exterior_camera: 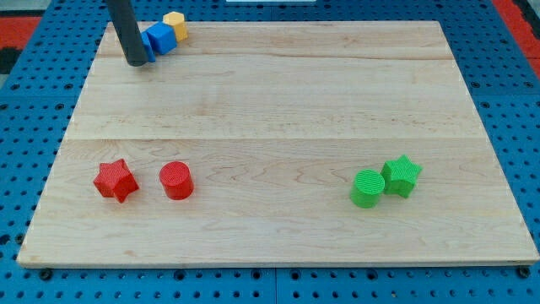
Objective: Place the red circle at the bottom right of the blue triangle
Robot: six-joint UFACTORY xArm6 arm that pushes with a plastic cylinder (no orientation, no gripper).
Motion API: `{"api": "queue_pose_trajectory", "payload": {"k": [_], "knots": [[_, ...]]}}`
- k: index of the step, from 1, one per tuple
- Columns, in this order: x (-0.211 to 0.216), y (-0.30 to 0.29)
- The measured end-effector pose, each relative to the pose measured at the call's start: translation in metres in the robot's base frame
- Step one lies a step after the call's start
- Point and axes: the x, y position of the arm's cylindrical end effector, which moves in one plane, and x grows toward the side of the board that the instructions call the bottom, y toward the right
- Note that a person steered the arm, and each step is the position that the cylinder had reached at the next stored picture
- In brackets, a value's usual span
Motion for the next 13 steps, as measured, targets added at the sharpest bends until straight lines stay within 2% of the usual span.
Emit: {"api": "queue_pose_trajectory", "payload": {"k": [1,2,3,4,5,8,9,10,11,12,13], "knots": [[0.034,0.064],[0.085,0.137],[0.169,0.177],[0.247,0.169],[0.252,0.127],[0.254,0.113],[0.237,0.083],[0.176,0.08],[0.143,0.093],[0.122,0.074],[0.116,0.011]]}}
